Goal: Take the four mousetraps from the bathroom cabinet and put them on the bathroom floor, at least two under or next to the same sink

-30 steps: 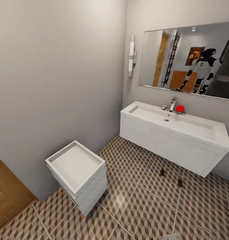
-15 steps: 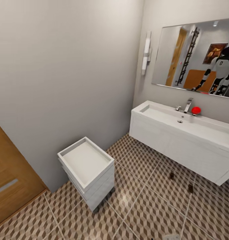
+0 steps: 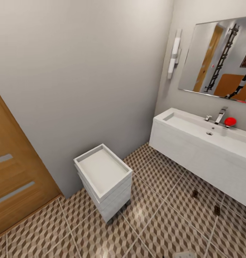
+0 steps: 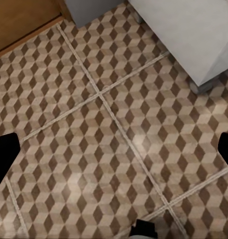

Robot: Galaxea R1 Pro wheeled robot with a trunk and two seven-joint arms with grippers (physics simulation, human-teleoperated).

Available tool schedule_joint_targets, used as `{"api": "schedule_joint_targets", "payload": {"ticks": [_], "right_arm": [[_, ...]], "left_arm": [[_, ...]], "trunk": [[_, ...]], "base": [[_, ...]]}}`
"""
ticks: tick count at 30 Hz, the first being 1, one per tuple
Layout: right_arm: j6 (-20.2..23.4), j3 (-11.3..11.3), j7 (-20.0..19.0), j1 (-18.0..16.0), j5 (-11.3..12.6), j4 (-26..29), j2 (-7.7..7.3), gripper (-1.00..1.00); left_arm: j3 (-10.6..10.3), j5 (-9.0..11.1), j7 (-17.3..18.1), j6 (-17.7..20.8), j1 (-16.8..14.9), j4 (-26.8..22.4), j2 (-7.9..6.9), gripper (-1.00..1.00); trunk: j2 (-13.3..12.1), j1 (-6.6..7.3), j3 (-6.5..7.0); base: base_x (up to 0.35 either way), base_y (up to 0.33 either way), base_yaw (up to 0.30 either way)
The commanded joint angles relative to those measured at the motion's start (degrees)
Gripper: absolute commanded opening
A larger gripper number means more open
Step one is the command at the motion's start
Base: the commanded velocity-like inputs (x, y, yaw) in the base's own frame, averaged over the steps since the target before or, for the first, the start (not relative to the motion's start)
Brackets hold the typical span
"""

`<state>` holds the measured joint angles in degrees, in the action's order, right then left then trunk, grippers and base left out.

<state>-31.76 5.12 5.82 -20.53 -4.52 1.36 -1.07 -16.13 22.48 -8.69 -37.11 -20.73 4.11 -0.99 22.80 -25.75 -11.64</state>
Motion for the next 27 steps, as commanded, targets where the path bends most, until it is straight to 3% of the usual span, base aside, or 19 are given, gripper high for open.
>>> {"api": "schedule_joint_targets", "payload": {"ticks": [1, 27], "right_arm": [[-0.06, 0.41, 0.59, -0.04, -0.46, -0.04, -0.01, 1.0], [-0.06, 0.41, 0.59, -0.04, -0.48, -0.04, 0.02, 1.0]], "left_arm": [[-0.48, 0.11, -0.28, -0.25, -0.1, 0.2, 0.03, 1.0], [-0.48, 0.11, -0.28, -0.24, 0.21, 0.2, 0.37, 1.0]], "trunk": [[0.11, -0.03, -0.17], [0.11, -0.03, -1.81]], "base": [[0.0, 0.0, 0.221], [0.0, 0.0, 0.222]]}}
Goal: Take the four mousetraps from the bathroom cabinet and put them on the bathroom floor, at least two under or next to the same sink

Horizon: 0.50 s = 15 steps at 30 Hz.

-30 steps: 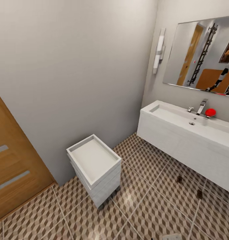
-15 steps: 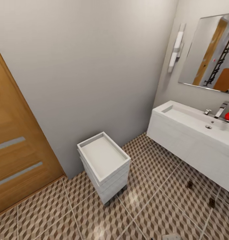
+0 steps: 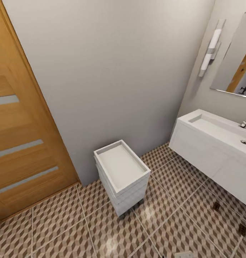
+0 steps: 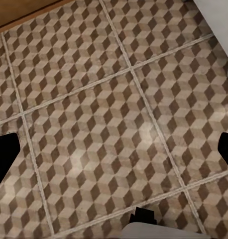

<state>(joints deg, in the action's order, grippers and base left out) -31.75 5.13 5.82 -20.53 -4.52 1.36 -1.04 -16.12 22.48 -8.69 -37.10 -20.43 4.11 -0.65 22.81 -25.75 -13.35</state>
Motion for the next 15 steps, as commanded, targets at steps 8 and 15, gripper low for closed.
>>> {"api": "schedule_joint_targets", "payload": {"ticks": [8, 15], "right_arm": [[-0.06, 0.41, 0.59, -0.04, -0.49, -0.04, -0.01, 1.0], [-0.06, 0.41, 0.59, -0.04, -0.49, -0.04, -0.01, 1.0]], "left_arm": [[-0.49, 0.11, -0.28, -0.25, -0.05, 0.2, 0.1, 1.0], [-0.49, 0.11, -0.28, -0.25, -0.05, 0.2, 0.1, 1.0]], "trunk": [[0.11, -0.03, -0.61], [0.11, -0.03, -1.05]], "base": [[-0.018, 0.001, 0.224], [-0.125, 0.069, 0.225]]}}
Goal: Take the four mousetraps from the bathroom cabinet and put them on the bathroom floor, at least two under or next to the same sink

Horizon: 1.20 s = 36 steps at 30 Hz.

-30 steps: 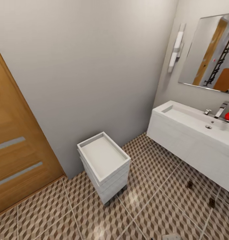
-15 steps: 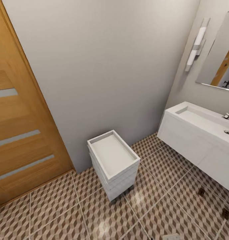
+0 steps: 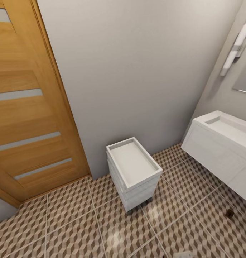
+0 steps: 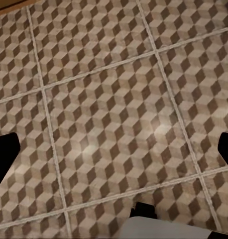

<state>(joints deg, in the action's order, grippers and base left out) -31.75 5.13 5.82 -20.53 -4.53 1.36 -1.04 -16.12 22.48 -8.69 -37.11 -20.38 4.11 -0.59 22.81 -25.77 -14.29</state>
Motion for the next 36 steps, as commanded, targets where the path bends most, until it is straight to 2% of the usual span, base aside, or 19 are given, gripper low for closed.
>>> {"api": "schedule_joint_targets", "payload": {"ticks": [1, 18, 36], "right_arm": [[-0.07, 0.41, 0.6, -0.03, -0.48, -0.04, -0.01, 1.0], [-0.06, 0.41, 0.6, -0.03, -0.48, -0.04, -0.01, 1.0], [-0.07, 0.41, 0.6, -0.03, -0.46, -0.04, 0.07, 1.0]], "left_arm": [[-0.49, 0.11, -0.28, -0.24, -0.1, 0.2, 0.02, 1.0], [-0.49, 0.11, -0.28, -0.24, -0.1, 0.2, 0.06, 1.0], [-0.49, 0.11, -0.28, -0.24, -0.1, 0.2, 0.06, 1.0]], "trunk": [[0.11, -0.01, -0.17], [0.11, -0.01, -1.11], [0.11, -0.01, -0.75]], "base": [[-0.163, 0.106, 0.225], [-0.161, 0.101, 0.232], [-0.015, 0.006, 0.285]]}}
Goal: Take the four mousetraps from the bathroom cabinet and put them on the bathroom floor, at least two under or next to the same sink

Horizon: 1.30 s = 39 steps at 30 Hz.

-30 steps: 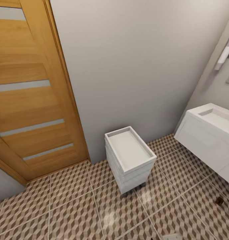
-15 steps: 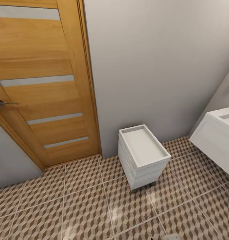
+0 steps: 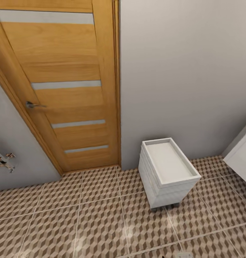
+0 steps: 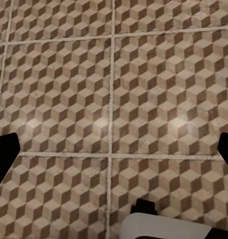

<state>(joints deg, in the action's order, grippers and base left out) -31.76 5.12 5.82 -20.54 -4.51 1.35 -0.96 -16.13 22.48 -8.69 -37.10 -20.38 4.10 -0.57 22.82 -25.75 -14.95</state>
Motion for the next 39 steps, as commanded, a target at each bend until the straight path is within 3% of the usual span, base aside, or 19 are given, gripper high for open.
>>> {"api": "schedule_joint_targets", "payload": {"ticks": [1, 39], "right_arm": [[-0.06, 0.42, 0.59, -0.03, -0.46, -0.03, -0.01, 1.0], [-0.06, 0.42, 0.68, -0.03, -0.5, -0.03, -0.09, 1.0]], "left_arm": [[-0.48, 0.11, -0.28, -0.26, -0.1, 0.21, 0.04, 1.0], [-0.48, 0.11, -0.28, -0.26, -0.1, 0.21, 0.75, 1.0]], "trunk": [[0.1, -0.03, -0.07], [0.1, -0.03, 0.73]], "base": [[0.0, 0.0, 0.286], [0.0, 0.0, 0.287]]}}
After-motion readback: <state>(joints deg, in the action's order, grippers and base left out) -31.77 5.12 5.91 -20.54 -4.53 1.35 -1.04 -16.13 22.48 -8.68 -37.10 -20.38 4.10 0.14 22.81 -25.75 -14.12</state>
